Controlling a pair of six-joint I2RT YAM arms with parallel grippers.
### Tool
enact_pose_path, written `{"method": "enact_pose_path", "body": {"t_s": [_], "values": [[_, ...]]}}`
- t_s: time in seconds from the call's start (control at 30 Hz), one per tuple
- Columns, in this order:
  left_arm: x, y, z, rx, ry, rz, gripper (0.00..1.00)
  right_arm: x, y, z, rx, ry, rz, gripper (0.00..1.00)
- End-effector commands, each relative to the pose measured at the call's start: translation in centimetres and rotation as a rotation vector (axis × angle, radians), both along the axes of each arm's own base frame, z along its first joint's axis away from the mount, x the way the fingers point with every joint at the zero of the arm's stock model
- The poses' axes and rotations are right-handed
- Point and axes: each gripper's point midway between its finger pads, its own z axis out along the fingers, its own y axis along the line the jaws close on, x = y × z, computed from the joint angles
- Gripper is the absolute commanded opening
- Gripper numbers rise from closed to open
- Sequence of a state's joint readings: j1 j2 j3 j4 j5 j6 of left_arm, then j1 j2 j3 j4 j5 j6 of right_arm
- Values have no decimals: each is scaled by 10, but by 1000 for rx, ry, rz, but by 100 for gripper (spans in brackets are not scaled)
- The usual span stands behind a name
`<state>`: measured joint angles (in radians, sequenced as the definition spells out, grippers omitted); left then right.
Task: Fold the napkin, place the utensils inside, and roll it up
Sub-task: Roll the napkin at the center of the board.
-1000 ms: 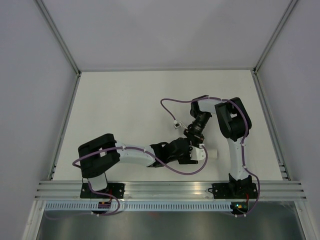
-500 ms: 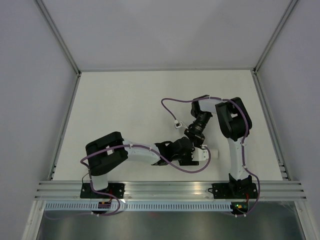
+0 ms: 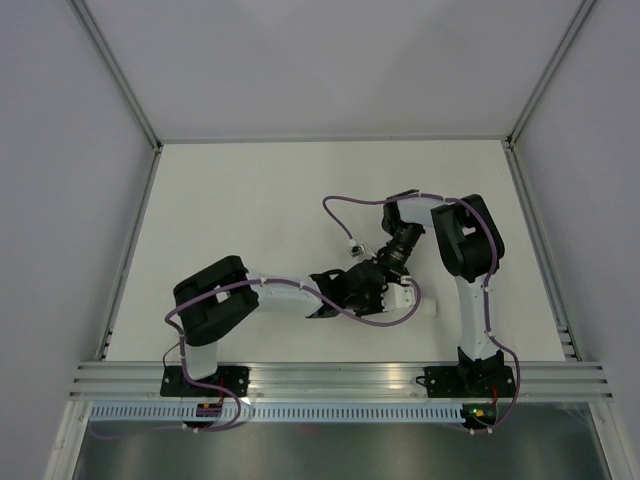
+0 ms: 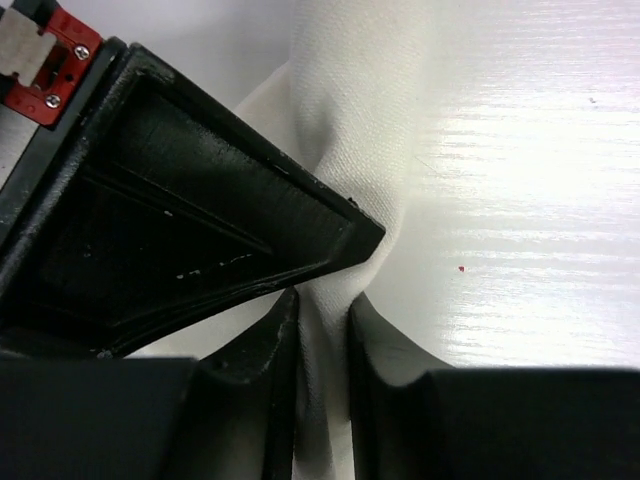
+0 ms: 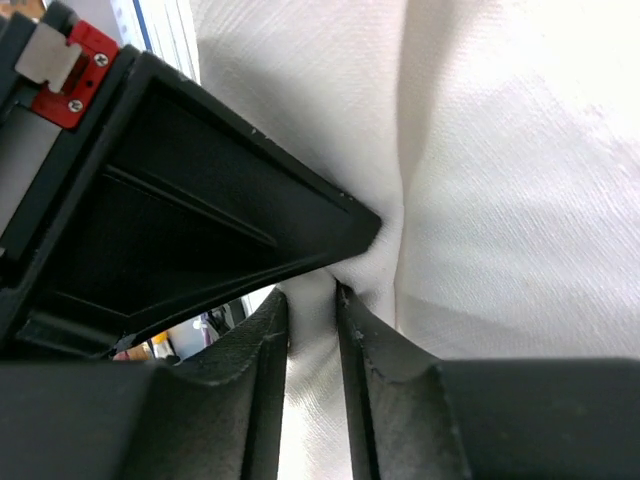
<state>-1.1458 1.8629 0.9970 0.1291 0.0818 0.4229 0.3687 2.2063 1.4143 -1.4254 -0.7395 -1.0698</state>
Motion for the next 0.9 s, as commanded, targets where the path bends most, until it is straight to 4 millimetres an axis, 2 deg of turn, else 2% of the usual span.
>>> {"method": "enact_pose_path", "body": {"t_s": [0.0, 0.1, 0.27, 0.3, 0.47, 0.5, 0.57, 0.67, 0.8, 0.83, 0.87], "values": [[-11, -10, 3, -36, 124, -36, 24, 37, 7, -21, 45, -209, -6, 34], [-14, -9, 4, -49, 188, -50, 20, 61, 13, -11, 44, -283, -115, 37], [-17, -9, 7, -60, 282, -76, 20, 89, 16, 20, 69, -342, -280, 40], [-16, -9, 7, -60, 292, -80, 20, 102, 15, 22, 73, -374, -323, 41], [-23, -9, 2, -25, 395, -105, 20, 127, 0, 44, 78, -449, -468, 43], [-23, -9, 3, -24, 412, -110, 20, 139, -8, 47, 73, -473, -524, 43], [-25, -10, 5, -36, 465, -116, 21, 146, -18, 54, 71, -501, -589, 44], [-22, -10, 9, -56, 521, -114, 21, 165, -45, 64, 58, -530, -704, 45], [-19, -8, 9, -46, 608, -106, 23, 186, -89, 89, 86, -576, -826, 44], [-19, -6, 3, -33, 636, -101, 24, 188, -96, 99, 104, -607, -823, 45], [-20, -10, 9, -44, 666, -112, 24, 188, -101, 106, 112, -619, -824, 45]]}}
